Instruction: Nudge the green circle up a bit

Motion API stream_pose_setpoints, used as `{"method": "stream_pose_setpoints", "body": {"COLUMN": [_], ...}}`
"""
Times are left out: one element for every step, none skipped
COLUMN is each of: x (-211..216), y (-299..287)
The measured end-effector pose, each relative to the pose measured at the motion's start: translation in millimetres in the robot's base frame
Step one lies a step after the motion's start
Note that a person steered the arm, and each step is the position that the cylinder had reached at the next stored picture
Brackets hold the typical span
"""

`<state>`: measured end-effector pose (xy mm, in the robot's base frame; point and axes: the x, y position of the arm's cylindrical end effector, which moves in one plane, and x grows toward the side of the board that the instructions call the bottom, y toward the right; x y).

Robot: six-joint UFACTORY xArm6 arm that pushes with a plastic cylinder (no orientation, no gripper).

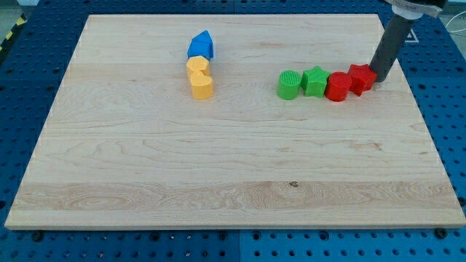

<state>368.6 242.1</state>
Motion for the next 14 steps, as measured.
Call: {"method": "stream_pose_setpoints", "body": {"x": [-32.4,-68.2,-66.6,-53.5,-34.4,-13.5,4.7,18.6,27.2,38.3,46.7,62.3,81.1,85.6], "y": [-0.1,-16.9,-53.8,-88.6,-118.2,-147.4,-169.8,-189.0,-206.6,-207.9,-195.8,-172.8,-150.5,-122.4]}}
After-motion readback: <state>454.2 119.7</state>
